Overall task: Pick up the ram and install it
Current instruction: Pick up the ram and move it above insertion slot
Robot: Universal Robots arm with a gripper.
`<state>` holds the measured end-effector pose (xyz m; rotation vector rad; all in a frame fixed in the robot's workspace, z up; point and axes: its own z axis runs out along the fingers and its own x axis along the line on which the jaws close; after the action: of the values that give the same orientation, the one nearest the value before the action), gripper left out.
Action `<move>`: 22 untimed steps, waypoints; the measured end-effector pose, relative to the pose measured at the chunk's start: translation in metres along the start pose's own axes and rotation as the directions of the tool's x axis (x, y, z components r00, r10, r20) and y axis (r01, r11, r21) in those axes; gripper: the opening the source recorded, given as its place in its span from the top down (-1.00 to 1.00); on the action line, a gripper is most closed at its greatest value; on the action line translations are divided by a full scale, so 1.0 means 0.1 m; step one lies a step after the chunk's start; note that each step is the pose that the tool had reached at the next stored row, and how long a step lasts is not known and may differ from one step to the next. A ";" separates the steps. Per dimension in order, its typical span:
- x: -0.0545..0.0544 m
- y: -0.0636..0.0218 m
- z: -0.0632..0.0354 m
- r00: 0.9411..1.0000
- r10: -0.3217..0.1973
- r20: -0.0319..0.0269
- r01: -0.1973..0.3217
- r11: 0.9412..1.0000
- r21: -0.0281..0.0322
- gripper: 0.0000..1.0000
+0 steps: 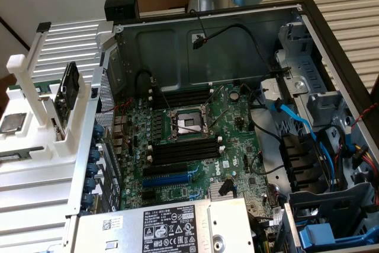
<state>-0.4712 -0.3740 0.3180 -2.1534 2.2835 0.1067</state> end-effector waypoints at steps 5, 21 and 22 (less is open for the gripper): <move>0.01 -0.029 0.089 1.000 -0.002 0.000 0.002 1.000 0.000 0.80; 0.06 -0.221 0.391 1.000 -0.010 0.000 0.010 1.000 0.000 0.80; 0.06 -0.223 0.409 1.000 -0.011 -0.001 0.011 1.000 -0.001 0.80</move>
<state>-0.4511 -0.3791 0.2758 -2.1663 2.2718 0.1068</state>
